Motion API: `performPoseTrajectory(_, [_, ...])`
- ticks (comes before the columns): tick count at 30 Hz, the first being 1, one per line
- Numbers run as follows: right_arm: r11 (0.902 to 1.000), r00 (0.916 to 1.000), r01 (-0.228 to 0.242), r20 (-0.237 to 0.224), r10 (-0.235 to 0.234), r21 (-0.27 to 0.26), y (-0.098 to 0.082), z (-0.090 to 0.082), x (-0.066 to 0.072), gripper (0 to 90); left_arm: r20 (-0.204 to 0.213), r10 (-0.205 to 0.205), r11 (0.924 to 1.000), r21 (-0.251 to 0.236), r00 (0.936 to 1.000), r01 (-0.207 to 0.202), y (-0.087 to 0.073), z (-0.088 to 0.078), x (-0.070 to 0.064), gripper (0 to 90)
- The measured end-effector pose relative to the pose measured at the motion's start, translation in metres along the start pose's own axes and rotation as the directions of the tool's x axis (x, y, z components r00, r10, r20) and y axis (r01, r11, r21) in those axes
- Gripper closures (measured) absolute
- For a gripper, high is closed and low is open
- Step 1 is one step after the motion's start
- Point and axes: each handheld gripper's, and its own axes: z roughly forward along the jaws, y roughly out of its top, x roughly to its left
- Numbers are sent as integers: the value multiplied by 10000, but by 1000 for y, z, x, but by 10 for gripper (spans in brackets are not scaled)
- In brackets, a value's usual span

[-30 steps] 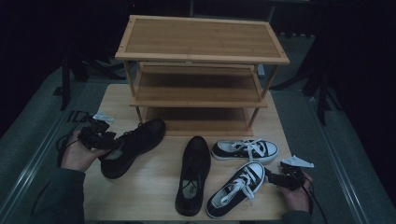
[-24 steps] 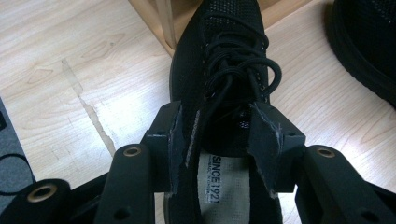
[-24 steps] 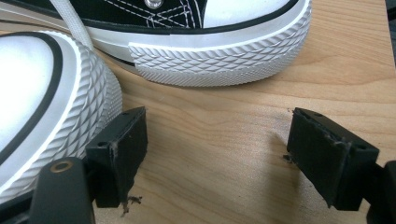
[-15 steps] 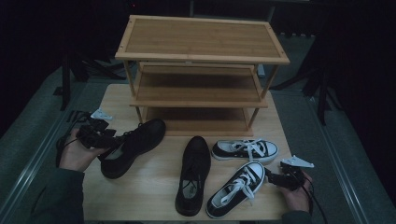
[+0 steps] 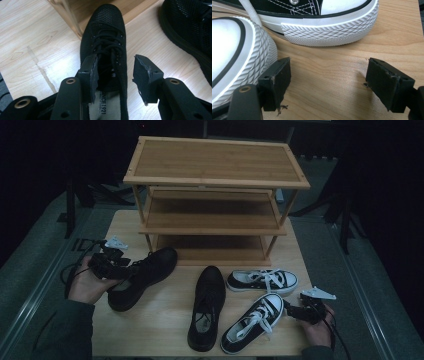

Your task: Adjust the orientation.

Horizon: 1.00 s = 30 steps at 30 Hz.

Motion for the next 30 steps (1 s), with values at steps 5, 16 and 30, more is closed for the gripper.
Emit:
performPoseTrajectory(5, [10000,10000,-4,1,4,2,0,0,0,201,104,149,9999,-34,9998,-149,4,-2,-7,548])
performPoseTrajectory(16, [10000,10000,5,1,-5,-2,0,0,0,201,272,419,9991,38,9988,-420,12,-2,-21,545])
performPoseTrajectory(30, [10000,10000,14,-1,-14,-1,0,0,0,201,471,653,9976,196,9968,-662,19,-4,-35,536])
